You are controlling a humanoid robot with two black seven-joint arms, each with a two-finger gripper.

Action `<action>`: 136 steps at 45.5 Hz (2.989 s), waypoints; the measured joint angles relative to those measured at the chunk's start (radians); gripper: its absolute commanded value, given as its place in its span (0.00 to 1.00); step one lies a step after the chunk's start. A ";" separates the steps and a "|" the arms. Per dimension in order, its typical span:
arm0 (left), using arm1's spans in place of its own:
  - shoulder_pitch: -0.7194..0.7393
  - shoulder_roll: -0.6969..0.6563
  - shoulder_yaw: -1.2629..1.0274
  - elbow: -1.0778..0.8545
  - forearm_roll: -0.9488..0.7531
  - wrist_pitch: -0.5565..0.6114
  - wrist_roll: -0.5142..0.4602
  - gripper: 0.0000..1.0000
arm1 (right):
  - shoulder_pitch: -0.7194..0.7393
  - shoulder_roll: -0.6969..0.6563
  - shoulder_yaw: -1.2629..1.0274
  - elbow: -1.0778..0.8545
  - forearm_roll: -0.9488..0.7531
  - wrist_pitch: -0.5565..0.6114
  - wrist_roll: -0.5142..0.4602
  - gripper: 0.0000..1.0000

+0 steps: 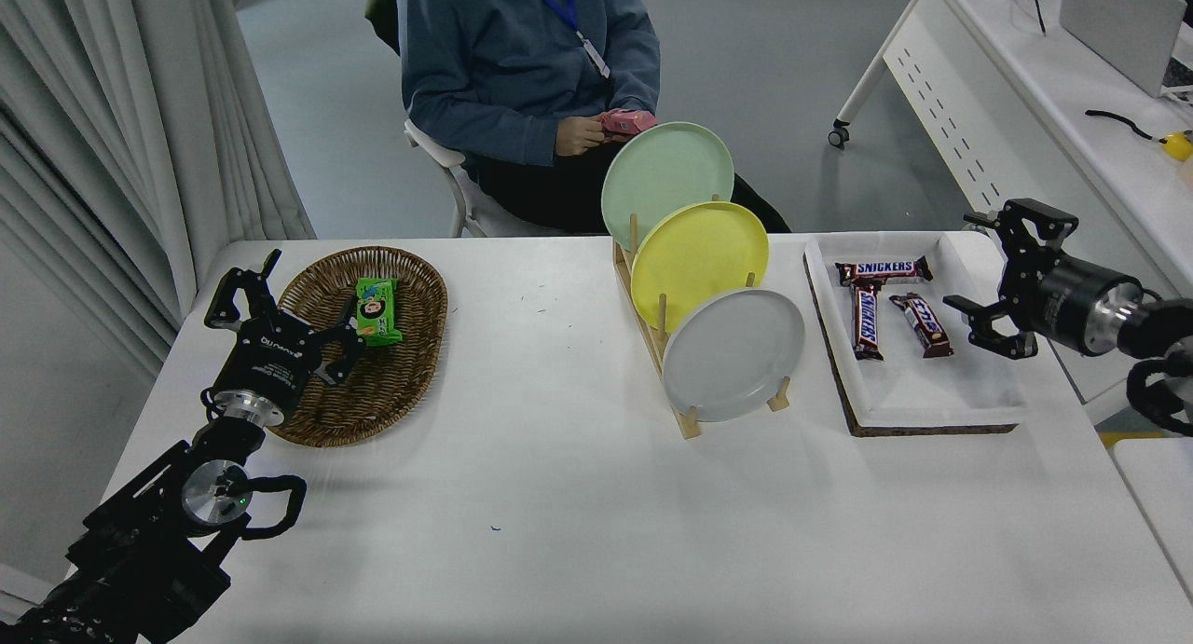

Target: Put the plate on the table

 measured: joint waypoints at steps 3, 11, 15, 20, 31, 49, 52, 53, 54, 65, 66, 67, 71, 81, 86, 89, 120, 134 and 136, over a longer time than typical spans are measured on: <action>0.000 0.000 0.000 0.000 0.000 0.000 0.000 1.00 | 0.040 -0.009 -0.084 0.029 0.027 0.022 -0.013 0.99; 0.000 0.000 0.000 0.000 0.000 0.000 0.000 1.00 | 0.118 -0.018 -0.242 0.079 0.065 0.049 -0.071 0.99; 0.000 0.000 0.000 0.000 0.000 0.000 0.000 1.00 | 0.151 -0.020 -0.286 0.092 0.073 0.052 -0.119 0.99; 0.000 0.000 0.000 0.000 0.000 0.000 0.000 1.00 | 0.188 -0.022 -0.306 0.104 0.080 0.050 -0.197 0.99; 0.000 0.000 0.000 0.000 0.000 0.000 0.000 1.00 | 0.222 -0.013 -0.216 0.118 0.078 -0.034 -0.292 0.99; 0.000 0.000 0.000 0.000 0.000 0.000 0.000 1.00 | 0.123 0.101 0.092 0.121 -0.068 -0.188 -0.331 0.99; 0.000 0.000 0.000 0.000 0.000 0.000 0.000 1.00 | 0.097 0.130 0.136 0.122 -0.079 -0.229 -0.332 0.99; 0.000 0.000 0.000 0.000 0.000 0.000 0.000 1.00 | 0.090 0.138 0.146 0.122 -0.081 -0.240 -0.333 0.99; 0.000 0.000 0.000 0.000 0.000 0.000 0.000 1.00 | 0.083 0.148 0.159 0.123 -0.083 -0.257 -0.333 0.99; 0.000 0.000 0.000 0.000 0.000 0.000 0.000 1.00 | 0.039 0.237 0.240 0.139 -0.088 -0.392 -0.336 0.99; 0.000 0.000 0.000 0.000 0.000 0.000 0.000 1.00 | 0.037 0.242 0.244 0.142 -0.088 -0.398 -0.336 0.99; 0.000 0.000 0.000 0.000 0.000 0.000 0.000 1.00 | 0.035 0.247 0.247 0.146 -0.088 -0.404 -0.336 0.99; 0.000 0.000 0.000 0.000 0.000 0.000 0.000 1.00 | 0.027 0.270 0.259 0.165 -0.087 -0.424 -0.336 0.99; 0.000 0.000 0.000 0.000 0.000 0.000 0.000 1.00 | 0.020 0.316 0.287 0.201 -0.084 -0.449 -0.337 0.99; 0.000 0.000 0.000 0.000 0.000 0.001 0.000 1.00 | 0.007 0.327 0.325 0.209 -0.072 -0.460 -0.338 0.99; 0.000 0.000 0.000 0.000 0.000 0.001 0.000 1.00 | -0.003 0.331 0.348 0.211 -0.065 -0.467 -0.338 0.99; 0.000 0.000 0.000 0.000 0.000 0.001 0.000 1.00 | -0.049 0.304 0.462 0.221 -0.043 -0.535 -0.337 0.93; 0.000 0.000 0.000 0.001 0.000 0.001 0.000 1.00 | -0.051 0.304 0.473 0.218 -0.043 -0.574 -0.337 0.85; 0.000 0.000 0.000 0.001 0.000 0.001 0.000 1.00 | -0.051 0.303 0.474 0.218 -0.043 -0.576 -0.337 0.82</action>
